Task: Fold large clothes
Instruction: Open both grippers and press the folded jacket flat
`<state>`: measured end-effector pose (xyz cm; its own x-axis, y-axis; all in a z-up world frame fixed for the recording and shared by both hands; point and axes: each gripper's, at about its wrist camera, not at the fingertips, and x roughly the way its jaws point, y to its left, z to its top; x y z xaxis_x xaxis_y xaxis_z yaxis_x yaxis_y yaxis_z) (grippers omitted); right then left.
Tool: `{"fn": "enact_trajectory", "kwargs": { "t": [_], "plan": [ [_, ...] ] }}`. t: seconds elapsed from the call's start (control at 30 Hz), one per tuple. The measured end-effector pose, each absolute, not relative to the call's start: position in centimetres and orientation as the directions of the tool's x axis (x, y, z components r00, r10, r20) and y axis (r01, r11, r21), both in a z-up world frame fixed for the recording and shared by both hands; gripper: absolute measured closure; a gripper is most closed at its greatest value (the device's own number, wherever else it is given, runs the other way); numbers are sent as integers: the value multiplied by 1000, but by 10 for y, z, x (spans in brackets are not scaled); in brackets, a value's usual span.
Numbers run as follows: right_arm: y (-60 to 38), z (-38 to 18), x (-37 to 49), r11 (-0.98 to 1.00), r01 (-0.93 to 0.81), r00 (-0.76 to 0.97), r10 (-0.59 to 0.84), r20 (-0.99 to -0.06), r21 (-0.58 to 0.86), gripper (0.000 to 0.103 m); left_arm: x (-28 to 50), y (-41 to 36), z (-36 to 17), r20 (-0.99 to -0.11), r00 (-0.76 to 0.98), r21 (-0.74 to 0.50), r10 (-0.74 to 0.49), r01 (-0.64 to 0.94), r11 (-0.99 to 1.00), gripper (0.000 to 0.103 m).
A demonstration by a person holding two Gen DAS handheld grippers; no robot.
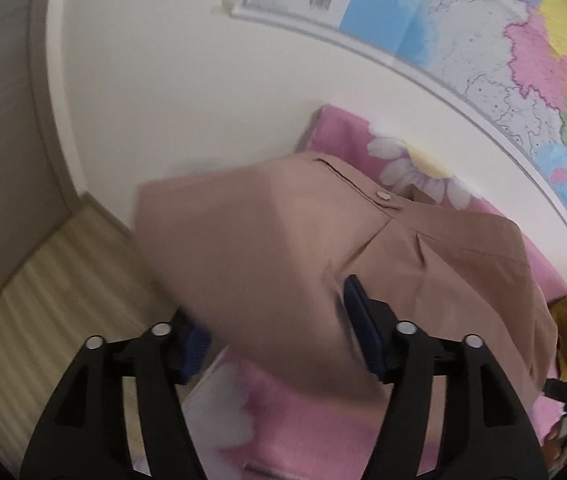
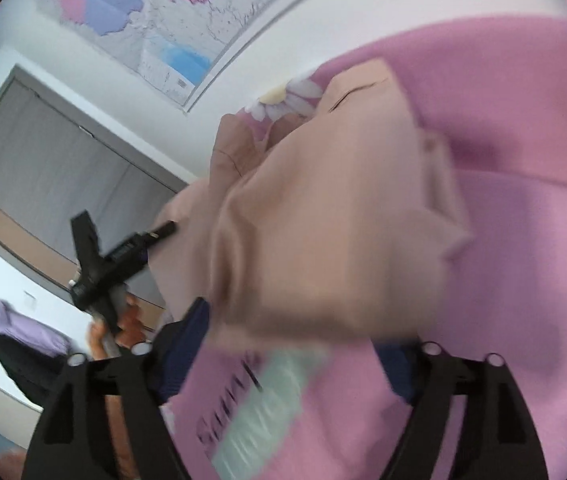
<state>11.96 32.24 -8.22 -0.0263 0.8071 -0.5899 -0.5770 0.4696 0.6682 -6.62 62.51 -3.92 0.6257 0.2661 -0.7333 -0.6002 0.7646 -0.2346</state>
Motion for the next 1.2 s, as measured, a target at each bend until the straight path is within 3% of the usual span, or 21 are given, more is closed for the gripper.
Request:
{"fn": "enact_trajectory", "kwargs": {
  "t": [0.2,0.33,0.5,0.53,0.57,0.67,0.73,0.83,0.9,0.93,1.03,1.2],
  "plan": [
    [276,-47,117,544,-637,147,781,-607,546,24,-85,595,-2,-642,656,-142,397,-610,779,38],
    [288,-38,124,569,-679,226,764,-605,465,24,-68,562,14,-604,739,-148,298,-472,869,32],
    [353,-55,146,616,-719,233,650,-723,322,26,-17,544,-18,-692,698,-160,183,-395,904,32],
    [352,-63,147,622,-707,215,643,-735,336,53,-6,541,-27,-713,678,-148,177,-392,908,33],
    [353,-74,153,617,-696,173,641,-748,368,88,0,540,-35,-730,660,-132,181,-395,909,35],
    [331,-82,158,630,-658,176,661,-729,413,98,22,554,-57,-775,599,-120,200,-450,885,44],
    [311,-89,166,640,-595,146,681,-717,487,98,28,566,-63,-783,578,-112,230,-495,862,52],
    [298,-90,167,652,-567,126,673,-729,503,76,38,579,-65,-789,565,-118,243,-528,841,52],
    [291,-70,160,654,-603,191,675,-713,458,68,38,582,-63,-781,568,-112,260,-536,837,51],
    [287,-60,155,650,-626,231,682,-694,431,58,37,583,-62,-777,572,-113,263,-537,836,51],
    [296,-27,141,620,-712,309,699,-645,330,56,34,579,-58,-768,583,-108,267,-528,842,51],
    [362,-42,162,633,-745,280,582,-763,210,54,42,576,-58,-780,569,-98,261,-522,847,50]
  ]
}}
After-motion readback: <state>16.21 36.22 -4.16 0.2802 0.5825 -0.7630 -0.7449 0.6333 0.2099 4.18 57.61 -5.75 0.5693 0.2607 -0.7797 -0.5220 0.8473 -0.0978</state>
